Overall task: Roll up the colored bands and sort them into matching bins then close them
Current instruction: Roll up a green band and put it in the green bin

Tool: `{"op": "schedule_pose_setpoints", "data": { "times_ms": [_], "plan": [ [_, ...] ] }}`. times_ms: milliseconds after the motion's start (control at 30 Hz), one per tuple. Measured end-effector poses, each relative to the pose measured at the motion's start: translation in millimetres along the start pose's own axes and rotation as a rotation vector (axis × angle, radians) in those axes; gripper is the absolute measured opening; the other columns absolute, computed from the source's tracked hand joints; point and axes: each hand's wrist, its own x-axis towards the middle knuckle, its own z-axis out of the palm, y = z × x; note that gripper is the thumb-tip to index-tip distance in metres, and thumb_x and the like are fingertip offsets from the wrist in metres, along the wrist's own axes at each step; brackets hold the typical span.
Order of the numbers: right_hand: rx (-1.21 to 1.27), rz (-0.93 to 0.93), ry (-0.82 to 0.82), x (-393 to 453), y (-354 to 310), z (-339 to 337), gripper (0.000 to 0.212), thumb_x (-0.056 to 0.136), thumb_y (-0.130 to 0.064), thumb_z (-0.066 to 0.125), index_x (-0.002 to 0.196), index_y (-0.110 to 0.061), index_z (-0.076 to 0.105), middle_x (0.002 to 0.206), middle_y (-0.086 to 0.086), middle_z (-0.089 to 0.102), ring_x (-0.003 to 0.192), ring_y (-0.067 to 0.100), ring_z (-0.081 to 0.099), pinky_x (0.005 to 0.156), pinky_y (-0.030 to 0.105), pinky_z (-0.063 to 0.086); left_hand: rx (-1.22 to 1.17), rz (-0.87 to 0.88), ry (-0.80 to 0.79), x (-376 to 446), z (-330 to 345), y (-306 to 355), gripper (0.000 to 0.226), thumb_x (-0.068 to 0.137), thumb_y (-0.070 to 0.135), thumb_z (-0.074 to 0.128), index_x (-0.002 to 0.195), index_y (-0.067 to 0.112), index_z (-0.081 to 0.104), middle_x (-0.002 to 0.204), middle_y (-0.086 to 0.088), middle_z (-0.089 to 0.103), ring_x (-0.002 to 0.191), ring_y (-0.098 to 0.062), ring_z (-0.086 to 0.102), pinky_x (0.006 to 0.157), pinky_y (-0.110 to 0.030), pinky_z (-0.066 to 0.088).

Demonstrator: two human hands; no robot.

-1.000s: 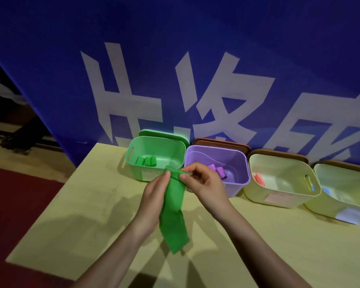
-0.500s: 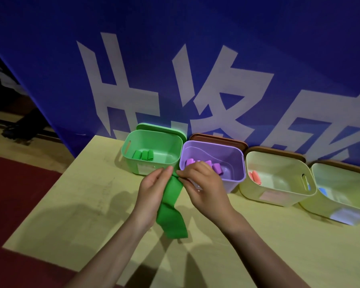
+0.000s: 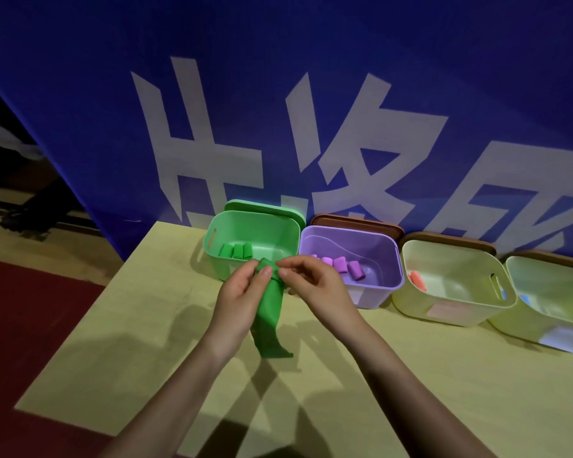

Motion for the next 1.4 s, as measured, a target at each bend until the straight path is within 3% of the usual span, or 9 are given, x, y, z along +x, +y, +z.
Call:
{"op": "schedule_pose_setpoints", "data": {
  "times_ms": [100,200,300,400,600,733,1033,1200,1400],
  "plan": [
    [0.029,0.017,-0.064,2.2,-2.0,10.5,0.016,0.093,-0.011,0.059,0.078,-0.012,0.065,0.061,-0.009,0.058,0.059,0.002,0.053,0.063,0.019,0.045,0.063,0.054,-0.043,3.7,-12.5,3.2,0.025,0.098,0.019,0.051,0.102,-0.005,0.057,0.098,-0.030,0.059,0.083,-0.024,0.058,0.075,-0.036,0.045],
    [-0.033,-0.028,0.019,4.9,1.6,25.1,0.021,0.093,-0.013,0.060,0.076,0.000,0.063,0.055,0.002,0.054,0.053,0.005,0.050,0.059,0.022,0.041,0.156,0.130,-0.030,5.8,-23.2,4.4,0.028,0.097,0.024,0.051,0.093,-0.003,0.055,0.087,-0.028,0.058,0.072,-0.023,0.054,0.065,-0.032,0.043],
    [-0.193,-0.124,0.093,9.0,5.7,41.4,0.026,0.091,-0.022,0.063,0.074,-0.003,0.063,0.058,0.016,0.055,0.052,0.014,0.049,0.057,0.030,0.040,0.303,0.241,0.027,6.9,-36.7,-0.5,0.030,0.091,0.032,0.047,0.079,0.004,0.050,0.071,-0.019,0.052,0.061,-0.026,0.045,0.056,-0.036,0.038],
    [-0.316,-0.231,0.138,9.3,6.7,54.7,0.025,0.087,-0.033,0.060,0.072,-0.013,0.065,0.058,0.008,0.057,0.057,0.021,0.051,0.056,0.034,0.040,0.361,0.290,0.034,6.8,-53.5,-3.3,0.031,0.090,0.035,0.047,0.076,0.007,0.049,0.065,-0.012,0.050,0.059,-0.024,0.043,0.054,-0.035,0.037],
    [-0.195,-0.260,0.156,7.2,4.1,82.4,0.013,0.085,-0.030,0.061,0.083,-0.021,0.070,0.071,-0.004,0.064,0.065,0.008,0.053,0.062,0.029,0.044,0.020,0.067,-0.032,-1.2,-76.7,8.2,0.016,0.097,0.018,0.052,0.095,0.006,0.063,0.084,-0.005,0.067,0.078,-0.013,0.062,0.071,-0.026,0.049],
    [-0.144,-0.296,0.182,9.2,2.3,101.9,0.015,0.084,-0.025,0.063,0.092,-0.019,0.074,0.084,-0.004,0.069,0.072,0.006,0.056,0.068,0.020,0.045,-0.124,-0.131,-0.012,-9.2,-91.9,7.0,0.021,0.095,0.030,0.051,0.102,0.023,0.070,0.103,-0.001,0.073,0.100,-0.015,0.067,0.090,-0.032,0.049],
    [-0.332,-0.504,0.134,9.0,3.5,128.7,0.022,0.084,-0.019,0.068,0.105,-0.016,0.074,0.081,-0.006,0.065,0.073,0.002,0.056,0.070,0.016,0.044,-0.183,-0.144,0.103,-19.3,-126.5,12.1,0.031,0.096,0.020,0.050,0.081,0.023,0.077,0.088,0.001,0.074,0.087,-0.012,0.068,0.081,-0.030,0.048],
    [-0.451,-0.603,-0.018,10.4,-1.2,124.4,0.025,0.090,-0.025,0.060,0.108,-0.013,0.073,0.085,-0.002,0.065,0.078,0.006,0.058,0.072,0.022,0.048,-0.183,-0.136,0.064,-23.1,-132.8,6.9,0.024,0.096,0.022,0.052,0.091,0.017,0.075,0.094,-0.006,0.074,0.090,-0.015,0.068,0.085,-0.033,0.048],
    [-0.330,-0.346,-0.063,8.8,-5.3,121.7,0.033,0.094,-0.030,0.049,0.115,-0.013,0.069,0.084,-0.018,0.062,0.083,0.000,0.058,0.076,0.016,0.044,-0.067,-0.054,-0.012,-19.6,-135.6,5.1,0.023,0.099,0.015,0.047,0.097,0.020,0.069,0.088,0.001,0.071,0.082,-0.009,0.063,0.073,-0.020,0.048]
  ]
}}
